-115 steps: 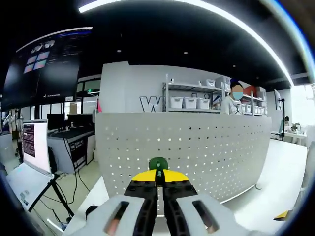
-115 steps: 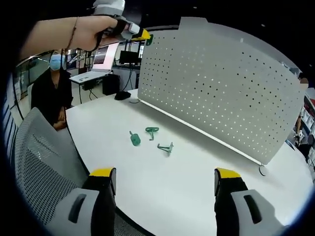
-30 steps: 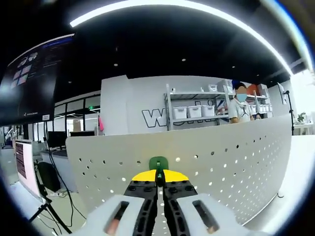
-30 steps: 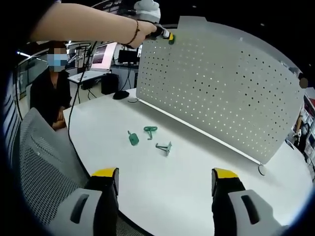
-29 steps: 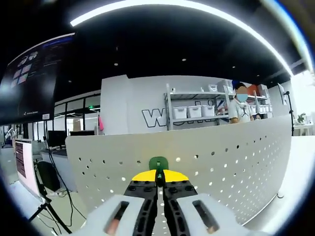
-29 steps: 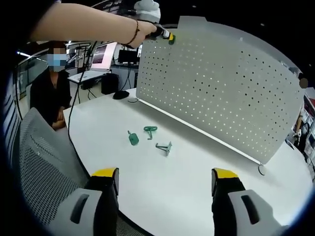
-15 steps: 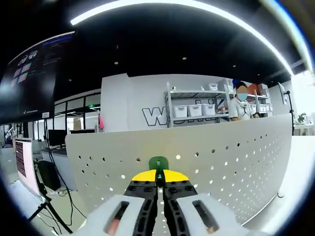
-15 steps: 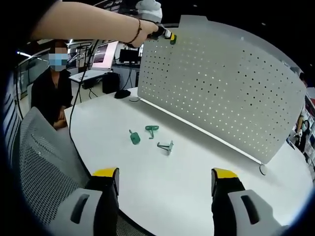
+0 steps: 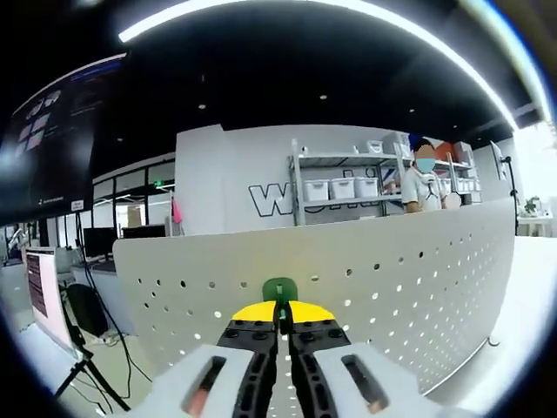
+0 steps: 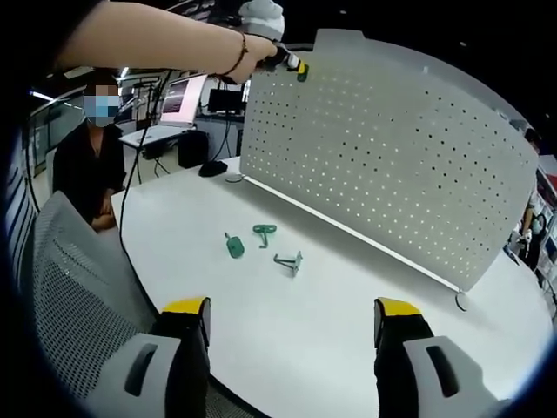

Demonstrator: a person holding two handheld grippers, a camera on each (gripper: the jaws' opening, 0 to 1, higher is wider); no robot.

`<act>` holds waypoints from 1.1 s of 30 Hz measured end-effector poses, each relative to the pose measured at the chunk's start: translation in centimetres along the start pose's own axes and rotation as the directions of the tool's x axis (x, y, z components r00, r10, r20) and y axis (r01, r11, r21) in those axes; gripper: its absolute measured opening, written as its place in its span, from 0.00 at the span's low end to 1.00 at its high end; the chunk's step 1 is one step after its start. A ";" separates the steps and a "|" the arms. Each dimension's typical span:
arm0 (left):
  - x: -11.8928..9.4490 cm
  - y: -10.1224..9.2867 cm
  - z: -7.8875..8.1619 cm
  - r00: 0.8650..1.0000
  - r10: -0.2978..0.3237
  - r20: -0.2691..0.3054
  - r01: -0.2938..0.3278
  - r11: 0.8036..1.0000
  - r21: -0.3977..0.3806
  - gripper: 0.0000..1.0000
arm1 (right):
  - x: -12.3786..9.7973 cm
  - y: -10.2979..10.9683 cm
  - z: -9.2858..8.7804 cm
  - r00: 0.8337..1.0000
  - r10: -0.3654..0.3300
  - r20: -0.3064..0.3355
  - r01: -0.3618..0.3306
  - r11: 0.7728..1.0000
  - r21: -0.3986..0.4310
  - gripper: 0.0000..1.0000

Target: Insert the hook assembly into the mounting plate slot until the hook locks in place.

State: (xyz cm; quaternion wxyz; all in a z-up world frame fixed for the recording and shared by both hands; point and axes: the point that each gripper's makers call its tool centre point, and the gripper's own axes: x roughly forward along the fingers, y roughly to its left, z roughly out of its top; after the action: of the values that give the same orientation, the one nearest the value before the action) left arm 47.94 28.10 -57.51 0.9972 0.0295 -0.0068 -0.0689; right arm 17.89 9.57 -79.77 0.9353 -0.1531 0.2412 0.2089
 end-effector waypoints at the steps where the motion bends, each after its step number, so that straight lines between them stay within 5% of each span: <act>1: 0.0 0.1 0.1 1.000 0.001 0.001 -0.001 1.000 -0.002 0.08 | 0.0 0.0 0.1 1.000 -0.001 0.003 0.001 1.000 -0.001 0.74; 12: -1.6 0.4 1.0 0.996 -0.079 -0.040 0.077 0.995 -0.059 0.36 | -0.1 0.0 0.3 1.000 0.001 0.008 -0.001 1.000 -0.004 0.74; 33: -12.3 1.6 -4.2 0.952 -0.208 -0.224 0.174 0.972 -0.159 0.62 | 0.0 0.7 0.2 1.000 0.025 0.006 -0.024 0.999 -0.023 0.74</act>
State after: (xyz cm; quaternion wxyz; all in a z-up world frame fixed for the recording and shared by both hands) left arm 36.03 31.66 -61.69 0.9789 -0.0307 0.1212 -0.1614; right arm 17.68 10.23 -79.74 0.9316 -0.1600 0.2379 0.2235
